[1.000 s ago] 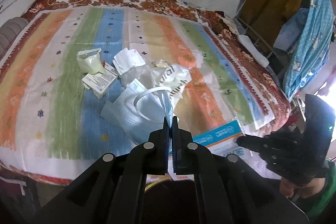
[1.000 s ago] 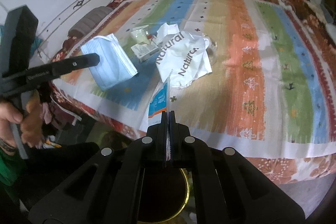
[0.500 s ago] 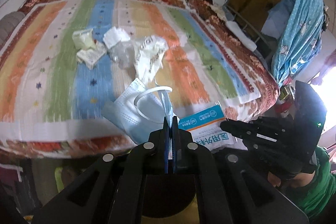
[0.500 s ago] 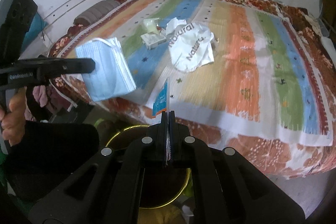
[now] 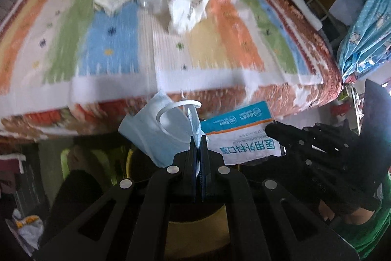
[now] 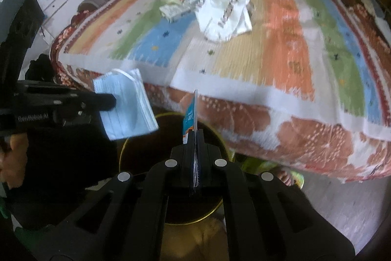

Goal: Collect trash
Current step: 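Carry the mask packet in the right gripper while the left carries the mask to the bin, then open both grippers over the bin to drop the mask and packet, then move both open grippers back over the remaining trash on the sheet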

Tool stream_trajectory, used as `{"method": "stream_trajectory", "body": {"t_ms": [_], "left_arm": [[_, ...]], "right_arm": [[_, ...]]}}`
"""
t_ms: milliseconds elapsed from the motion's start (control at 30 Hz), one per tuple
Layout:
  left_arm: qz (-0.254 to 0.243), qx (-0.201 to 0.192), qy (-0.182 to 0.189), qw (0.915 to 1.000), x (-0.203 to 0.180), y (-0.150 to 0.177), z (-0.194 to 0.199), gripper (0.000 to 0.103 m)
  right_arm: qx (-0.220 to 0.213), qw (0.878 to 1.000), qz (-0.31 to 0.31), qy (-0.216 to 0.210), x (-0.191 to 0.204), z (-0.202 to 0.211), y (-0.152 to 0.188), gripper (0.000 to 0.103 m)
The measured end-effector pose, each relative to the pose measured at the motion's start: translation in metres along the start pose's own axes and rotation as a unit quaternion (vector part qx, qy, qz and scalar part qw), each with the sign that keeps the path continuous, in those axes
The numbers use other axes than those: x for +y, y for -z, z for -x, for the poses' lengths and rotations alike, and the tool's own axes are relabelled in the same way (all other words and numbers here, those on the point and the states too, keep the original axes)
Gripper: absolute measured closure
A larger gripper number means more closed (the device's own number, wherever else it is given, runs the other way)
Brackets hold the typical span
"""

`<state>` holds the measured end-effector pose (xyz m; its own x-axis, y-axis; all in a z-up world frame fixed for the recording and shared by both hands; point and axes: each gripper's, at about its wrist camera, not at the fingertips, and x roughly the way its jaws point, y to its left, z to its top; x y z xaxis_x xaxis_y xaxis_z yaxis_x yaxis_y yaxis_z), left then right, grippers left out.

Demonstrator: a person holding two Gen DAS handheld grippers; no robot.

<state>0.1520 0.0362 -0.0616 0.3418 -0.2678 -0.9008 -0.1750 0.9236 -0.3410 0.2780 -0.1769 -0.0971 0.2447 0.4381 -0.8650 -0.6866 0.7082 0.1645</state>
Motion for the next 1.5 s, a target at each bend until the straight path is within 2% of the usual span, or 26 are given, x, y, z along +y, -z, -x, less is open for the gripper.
{"method": "stream_trajectory", "body": {"t_ms": [267, 333, 400, 433, 500, 633, 867, 1000, 1100, 1267, 1433, 1500], "left_arm": [[-0.002, 0.073, -0.001, 0.9974, -0.010, 0.018, -0.040, 0.101], [0.002, 0.091, -0.004, 0.9958, -0.008, 0.019, -0.048, 0.098], [0.013, 0.096, -0.003, 0.9953, -0.005, 0.018, -0.050, 0.084], [0.017, 0.095, -0.001, 0.9953, -0.003, 0.017, -0.048, 0.080], [0.025, 0.082, 0.002, 0.9963, 0.000, 0.014, -0.042, 0.070], [0.046, 0.053, 0.008, 0.9975, 0.009, 0.003, -0.026, 0.067], [0.090, 0.024, 0.013, 0.9956, 0.031, -0.023, -0.013, 0.060], [0.100, -0.011, -0.015, 0.9948, 0.044, -0.038, -0.002, 0.052], [0.109, -0.029, -0.029, 0.9932, 0.054, -0.049, 0.004, 0.043], [0.136, -0.051, -0.044, 0.9884, 0.076, -0.063, 0.011, 0.042], [0.162, -0.056, -0.055, 0.9837, 0.093, -0.072, 0.011, 0.042], [0.169, -0.067, -0.059, 0.9816, 0.099, -0.076, 0.011, 0.039]], "right_arm": [[0.039, 0.999, -0.024, -0.009, -0.005, -0.016, 0.008, 0.102], [0.058, 0.998, -0.032, -0.023, -0.007, -0.024, 0.009, 0.099], [0.064, 0.997, -0.039, -0.029, -0.008, -0.027, 0.011, 0.087], [0.063, 0.997, -0.038, -0.025, -0.008, -0.028, 0.012, 0.078], [0.059, 0.997, -0.037, -0.024, -0.008, -0.027, 0.011, 0.075], [0.055, 0.997, -0.042, -0.024, -0.008, -0.026, 0.008, 0.072], [0.029, 0.998, -0.043, -0.030, -0.008, -0.015, -0.004, 0.060], [0.016, 0.998, -0.056, -0.038, -0.013, -0.009, -0.010, 0.055], [0.006, 0.997, -0.057, -0.045, -0.013, -0.005, -0.017, 0.044], [-0.010, 0.998, -0.051, -0.042, -0.012, -0.001, -0.031, 0.034], [-0.019, 0.998, -0.057, -0.037, -0.014, -0.002, -0.042, 0.031], [-0.026, 0.998, -0.053, -0.035, -0.013, -0.001, -0.048, 0.026]]}}
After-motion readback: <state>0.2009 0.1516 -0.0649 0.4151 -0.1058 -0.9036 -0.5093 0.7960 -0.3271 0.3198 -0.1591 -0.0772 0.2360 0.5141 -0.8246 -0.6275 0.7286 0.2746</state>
